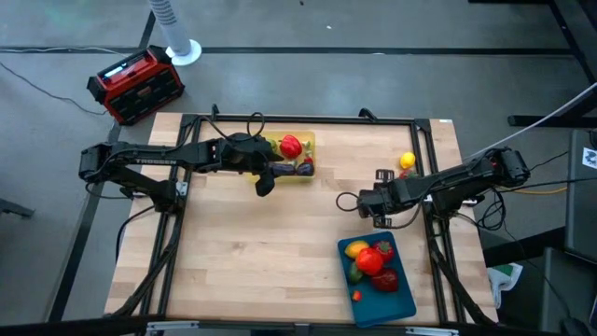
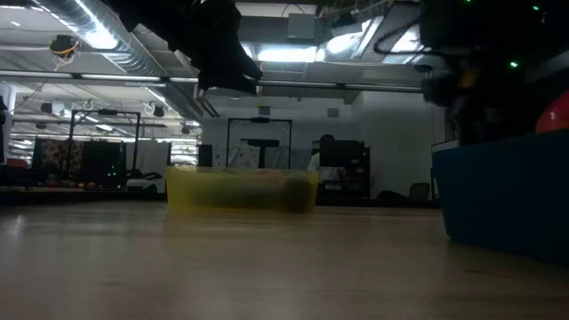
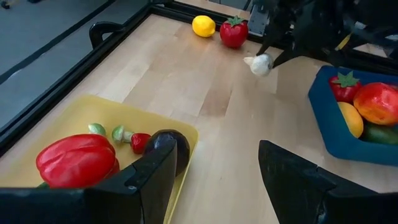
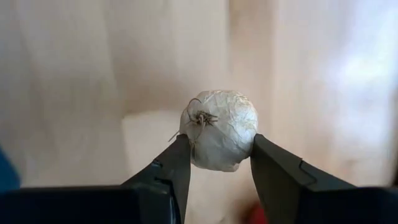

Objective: Sort produce into baskets
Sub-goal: Put the white garlic into the yellow bin

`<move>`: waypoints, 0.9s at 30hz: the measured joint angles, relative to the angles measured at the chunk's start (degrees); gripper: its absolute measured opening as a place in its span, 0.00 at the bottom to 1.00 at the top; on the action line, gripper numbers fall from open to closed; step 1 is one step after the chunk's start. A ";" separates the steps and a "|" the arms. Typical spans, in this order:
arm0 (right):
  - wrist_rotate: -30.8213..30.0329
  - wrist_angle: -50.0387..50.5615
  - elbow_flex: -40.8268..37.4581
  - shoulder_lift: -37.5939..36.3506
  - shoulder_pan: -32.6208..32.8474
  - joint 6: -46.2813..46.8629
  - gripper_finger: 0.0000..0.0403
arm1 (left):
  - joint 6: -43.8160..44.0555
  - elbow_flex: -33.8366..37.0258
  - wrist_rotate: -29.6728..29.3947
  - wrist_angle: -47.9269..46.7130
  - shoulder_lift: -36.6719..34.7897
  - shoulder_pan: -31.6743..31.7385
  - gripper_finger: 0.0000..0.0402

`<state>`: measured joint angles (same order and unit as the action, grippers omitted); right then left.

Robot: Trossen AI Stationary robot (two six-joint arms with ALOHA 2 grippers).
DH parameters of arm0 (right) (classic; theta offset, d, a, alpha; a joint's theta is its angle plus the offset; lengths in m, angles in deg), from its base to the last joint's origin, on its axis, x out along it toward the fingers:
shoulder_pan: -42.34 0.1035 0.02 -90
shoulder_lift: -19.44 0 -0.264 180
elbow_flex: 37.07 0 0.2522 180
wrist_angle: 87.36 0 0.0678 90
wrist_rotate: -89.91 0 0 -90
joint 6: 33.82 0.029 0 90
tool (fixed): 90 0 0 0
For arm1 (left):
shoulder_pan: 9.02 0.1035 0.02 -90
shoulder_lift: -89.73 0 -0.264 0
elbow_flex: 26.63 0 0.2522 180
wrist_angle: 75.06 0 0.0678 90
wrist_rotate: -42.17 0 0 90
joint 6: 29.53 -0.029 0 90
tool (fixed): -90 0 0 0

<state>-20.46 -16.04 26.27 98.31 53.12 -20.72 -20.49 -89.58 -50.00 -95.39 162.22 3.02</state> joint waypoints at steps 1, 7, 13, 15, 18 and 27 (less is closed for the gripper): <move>-1.12 -0.58 0.54 0.00 0.00 0.02 0.36 | -0.47 0.00 0.00 0.00 0.00 0.00 0.56; -3.65 -10.63 2.61 0.00 0.00 -0.64 0.36 | -3.86 0.00 -0.01 2.61 0.00 -0.40 0.56; -3.89 -27.83 2.63 0.00 -0.07 -4.49 0.36 | -10.62 0.00 -0.01 9.02 0.00 -3.72 0.56; -4.68 -34.37 2.63 0.00 -0.07 -6.00 0.36 | -12.63 0.00 -0.02 10.20 0.00 -5.17 0.56; -5.59 -43.91 2.65 0.00 -0.62 -9.36 0.36 | -14.25 0.00 -0.02 10.74 0.00 -7.09 0.56; -5.32 -59.79 2.69 0.90 -8.99 -13.40 0.36 | -13.01 0.00 0.02 10.69 0.00 -9.61 0.56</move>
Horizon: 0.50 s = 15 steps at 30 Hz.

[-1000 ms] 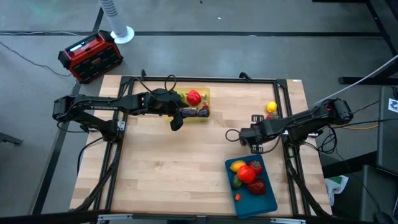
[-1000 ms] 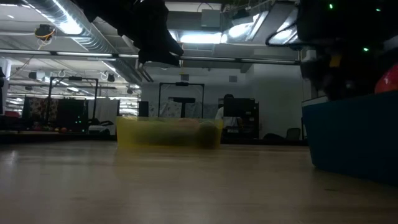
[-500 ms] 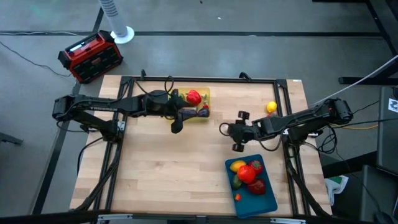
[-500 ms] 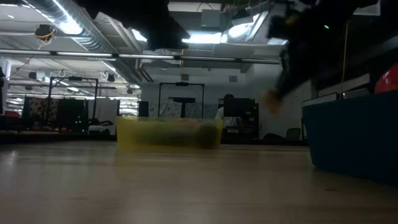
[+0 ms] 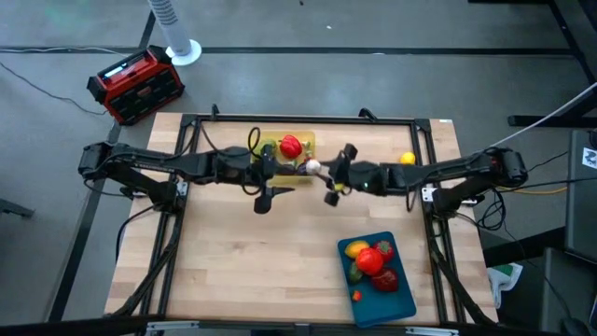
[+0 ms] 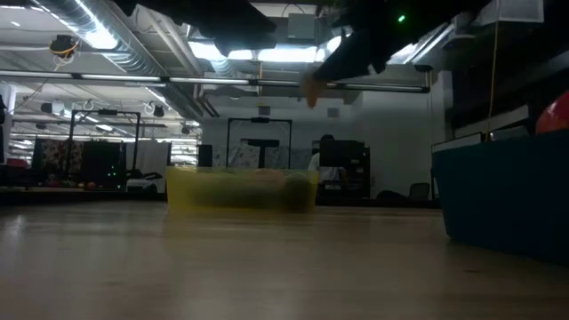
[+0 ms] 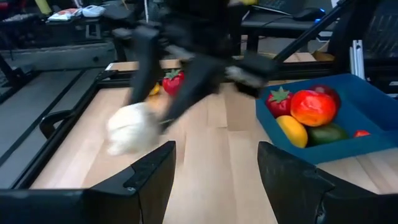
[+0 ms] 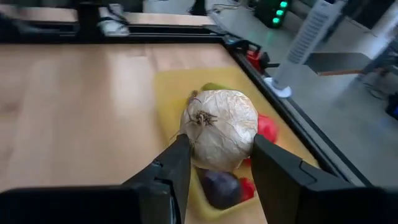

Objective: Sort produce into baskets
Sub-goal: Put the white garlic into the yellow bin

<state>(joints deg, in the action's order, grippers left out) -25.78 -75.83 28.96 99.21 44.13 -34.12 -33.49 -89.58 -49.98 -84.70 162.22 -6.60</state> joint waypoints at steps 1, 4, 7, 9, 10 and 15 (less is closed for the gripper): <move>0.65 -1.14 0.00 0.68 -1.20 0.00 0.36 | 0.00 0.00 0.00 0.02 0.00 -0.16 0.56; 3.25 -5.08 0.00 3.38 -4.49 0.02 0.36 | 0.82 0.00 0.01 0.50 0.00 -0.18 0.56; 5.56 -10.00 0.00 6.94 -7.26 -0.01 0.36 | 1.25 0.00 0.00 3.40 0.00 -0.16 0.56; 6.23 -12.95 -0.02 9.20 -8.84 0.00 0.36 | 0.69 0.00 0.00 5.45 0.00 -0.16 0.56; 6.34 -14.75 -0.02 10.20 -9.50 0.00 0.36 | 0.40 0.00 0.00 6.10 -0.05 -0.10 0.56; 6.38 -17.27 -0.02 13.16 -12.06 0.00 0.36 | -0.53 0.00 -0.02 5.07 -3.40 0.88 0.56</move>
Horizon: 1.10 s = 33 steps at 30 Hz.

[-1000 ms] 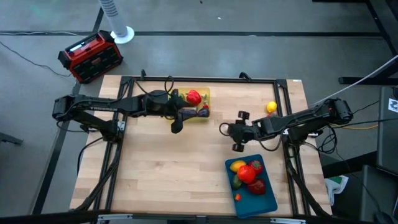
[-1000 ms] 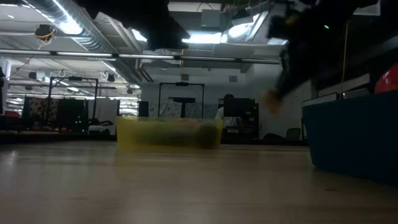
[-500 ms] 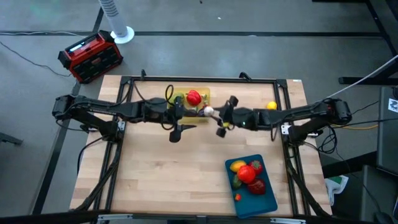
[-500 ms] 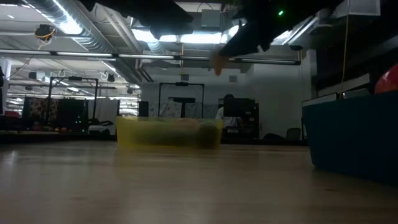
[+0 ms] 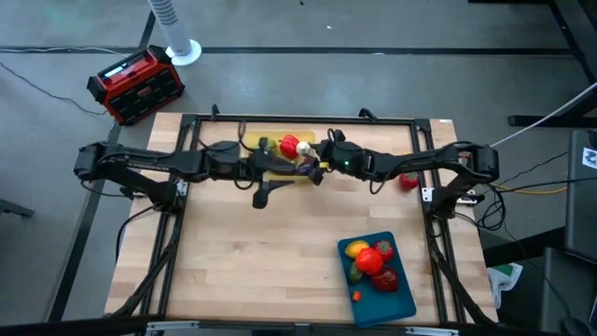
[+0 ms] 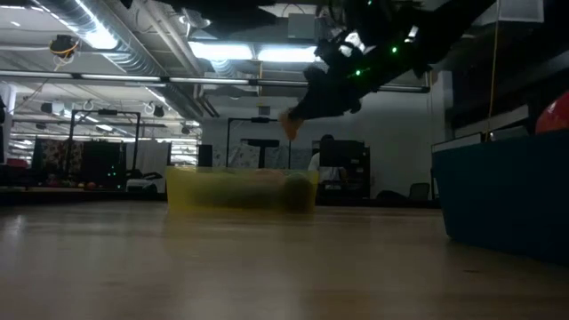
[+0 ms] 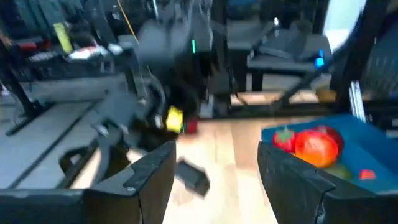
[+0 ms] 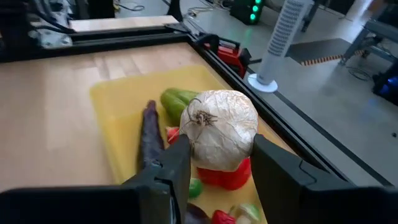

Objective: Sort produce into baskets
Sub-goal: Put the white garlic into the yellow bin

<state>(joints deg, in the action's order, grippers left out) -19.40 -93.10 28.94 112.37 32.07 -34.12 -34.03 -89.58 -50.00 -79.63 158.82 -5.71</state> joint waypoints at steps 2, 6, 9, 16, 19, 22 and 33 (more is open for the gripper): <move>0.02 0.07 0.00 0.69 -0.60 0.00 0.36 | 0.01 0.00 0.00 -1.21 -2.69 0.45 0.56; -0.05 -0.21 0.00 2.33 -1.12 0.01 0.36 | -0.51 0.00 -0.02 -5.71 -10.04 0.88 0.56; 0.96 -0.14 0.00 3.72 -1.03 0.01 0.36 | -1.47 0.00 -0.02 -11.39 -15.83 0.88 0.56; 0.88 0.07 -0.02 5.72 -1.03 0.00 0.36 | 0.13 0.02 -2.76 -25.55 -25.74 0.71 0.56; 0.44 -0.21 -0.02 6.10 -1.03 0.00 0.36 | 0.61 0.05 -4.33 -29.72 -28.17 0.71 0.56; 0.41 -0.09 -0.02 6.13 -1.03 0.00 0.38 | 0.79 1.31 -4.74 -29.84 -30.15 0.71 0.56; 0.35 0.08 -0.02 6.13 -1.03 1.46 0.68 | 4.79 20.66 -4.74 -12.09 -39.03 0.71 0.56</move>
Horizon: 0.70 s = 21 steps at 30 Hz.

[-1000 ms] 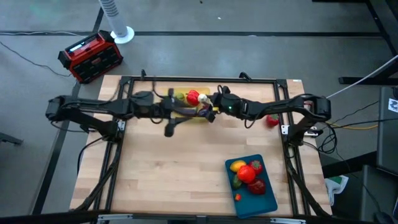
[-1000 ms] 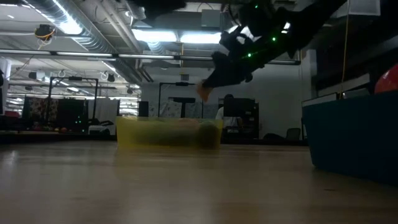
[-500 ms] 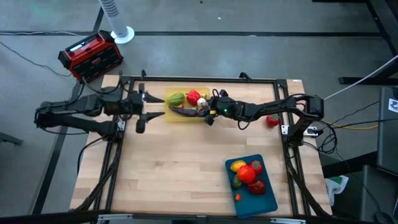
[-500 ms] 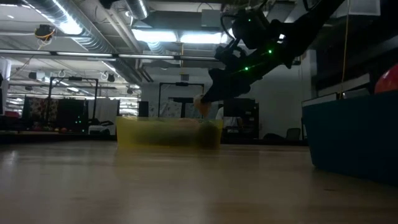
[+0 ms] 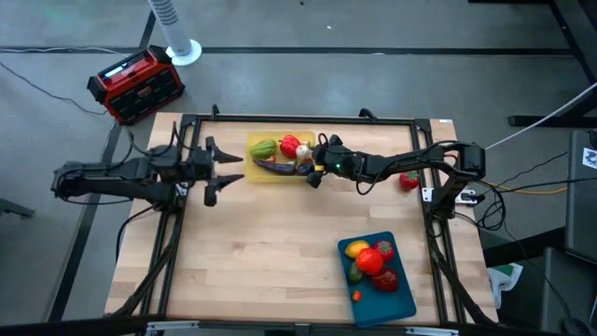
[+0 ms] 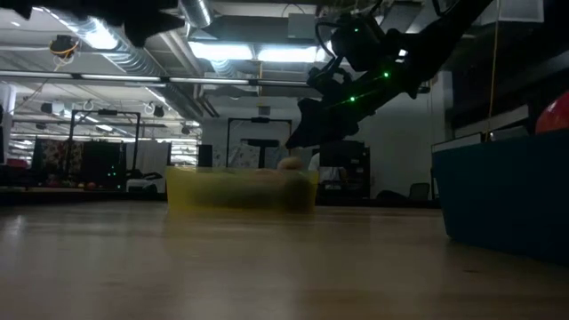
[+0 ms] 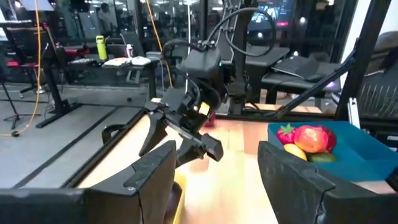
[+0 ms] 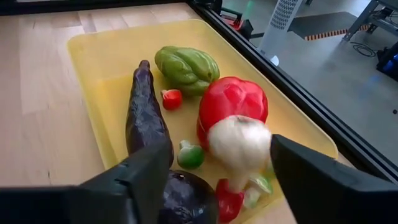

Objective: Sort produce into baskets
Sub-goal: Put the white garlic into the yellow bin, then put the red tomato into the blue bin

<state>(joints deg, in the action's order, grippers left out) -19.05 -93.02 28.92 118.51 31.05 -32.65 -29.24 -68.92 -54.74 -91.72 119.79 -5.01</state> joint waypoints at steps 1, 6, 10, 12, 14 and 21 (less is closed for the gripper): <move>0.00 0.06 0.00 0.00 0.00 0.00 0.71 | 0.23 1.45 0.00 1.10 -0.64 0.00 0.56; -0.03 1.27 0.00 0.00 0.00 0.02 0.85 | 1.38 6.93 0.00 4.13 -4.05 0.00 0.56; -0.04 3.50 0.00 -0.22 0.00 0.06 0.93 | 2.27 10.10 0.00 5.50 -6.78 0.00 0.56; -0.04 4.48 0.00 -0.73 0.00 0.04 0.96 | 2.37 11.76 0.00 5.99 -8.48 0.00 0.56; -0.04 6.04 -0.01 -2.09 0.00 0.01 0.97 | 2.72 13.50 0.00 6.08 -10.23 0.00 0.56; 0.55 12.19 0.00 -10.46 0.02 0.09 0.96 | 4.14 19.07 0.02 6.57 -16.97 0.00 0.56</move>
<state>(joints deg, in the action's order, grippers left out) -18.50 -80.83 28.92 108.05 31.07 -32.57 -25.10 -49.84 -54.72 -85.15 102.82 -5.01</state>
